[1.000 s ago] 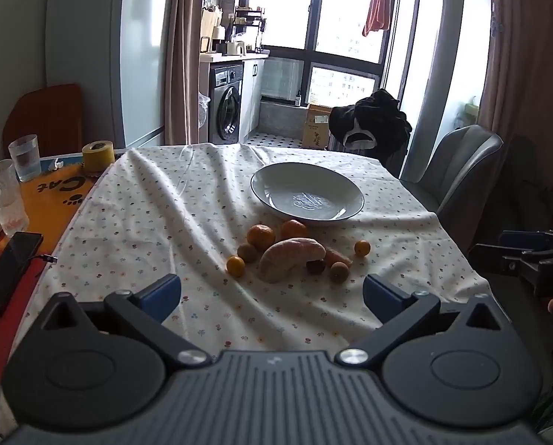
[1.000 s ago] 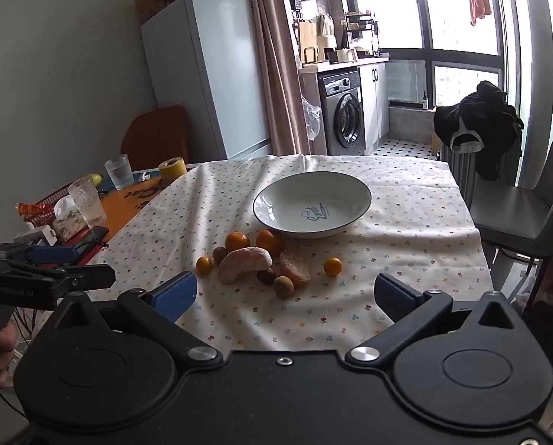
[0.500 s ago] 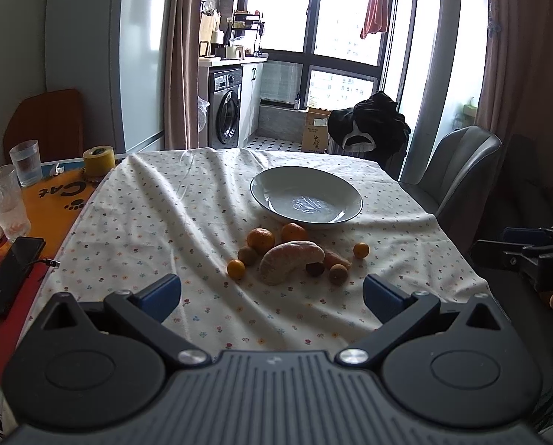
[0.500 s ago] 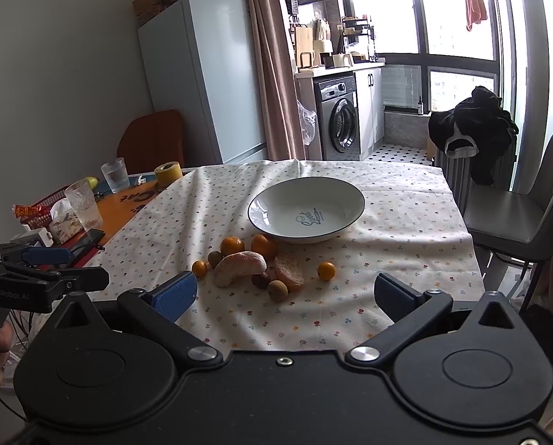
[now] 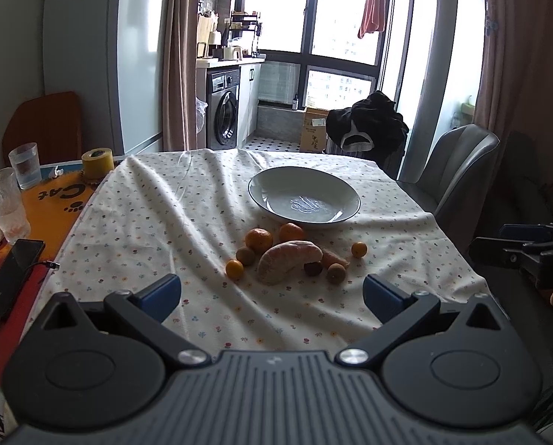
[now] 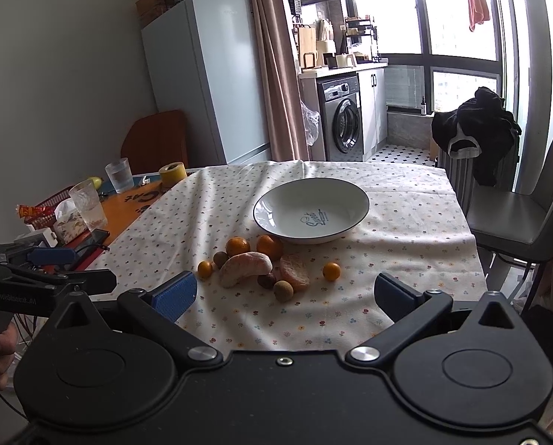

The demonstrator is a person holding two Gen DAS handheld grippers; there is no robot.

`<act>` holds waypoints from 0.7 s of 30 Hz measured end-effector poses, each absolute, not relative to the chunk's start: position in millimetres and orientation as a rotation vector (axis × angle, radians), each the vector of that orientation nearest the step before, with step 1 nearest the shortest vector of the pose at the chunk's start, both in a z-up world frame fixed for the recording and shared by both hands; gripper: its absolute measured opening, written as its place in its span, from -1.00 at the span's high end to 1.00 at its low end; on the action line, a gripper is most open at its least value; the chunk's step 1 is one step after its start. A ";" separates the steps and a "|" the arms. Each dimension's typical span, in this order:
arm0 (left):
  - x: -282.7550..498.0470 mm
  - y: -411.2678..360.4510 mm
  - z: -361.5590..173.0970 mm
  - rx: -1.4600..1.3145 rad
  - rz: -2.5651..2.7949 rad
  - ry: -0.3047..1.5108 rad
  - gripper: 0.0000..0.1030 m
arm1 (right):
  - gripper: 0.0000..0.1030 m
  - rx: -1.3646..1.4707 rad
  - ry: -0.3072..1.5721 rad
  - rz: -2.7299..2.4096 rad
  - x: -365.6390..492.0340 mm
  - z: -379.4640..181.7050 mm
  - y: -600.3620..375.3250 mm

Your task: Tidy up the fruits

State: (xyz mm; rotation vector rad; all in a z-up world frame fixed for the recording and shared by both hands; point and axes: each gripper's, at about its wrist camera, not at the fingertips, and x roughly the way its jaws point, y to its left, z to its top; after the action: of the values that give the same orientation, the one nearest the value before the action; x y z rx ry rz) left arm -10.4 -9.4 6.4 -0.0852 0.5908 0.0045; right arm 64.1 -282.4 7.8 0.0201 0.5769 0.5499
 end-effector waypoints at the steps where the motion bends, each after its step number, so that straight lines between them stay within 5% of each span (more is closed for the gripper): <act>1: -10.3 -9.0 6.4 -0.085 0.005 0.591 -1.00 | -1.00 0.020 0.576 0.549 63.8 8.1 -282.2; 21: -9.9 -7.1 7.1 -0.080 0.012 0.592 -1.00 | -1.00 0.007 0.570 0.536 63.8 9.5 -281.5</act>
State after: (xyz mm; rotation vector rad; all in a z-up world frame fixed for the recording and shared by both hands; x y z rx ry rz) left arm -9.9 -7.1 7.1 -0.0800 0.5917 0.0117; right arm 63.8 -281.5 9.5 0.0068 0.5703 0.5360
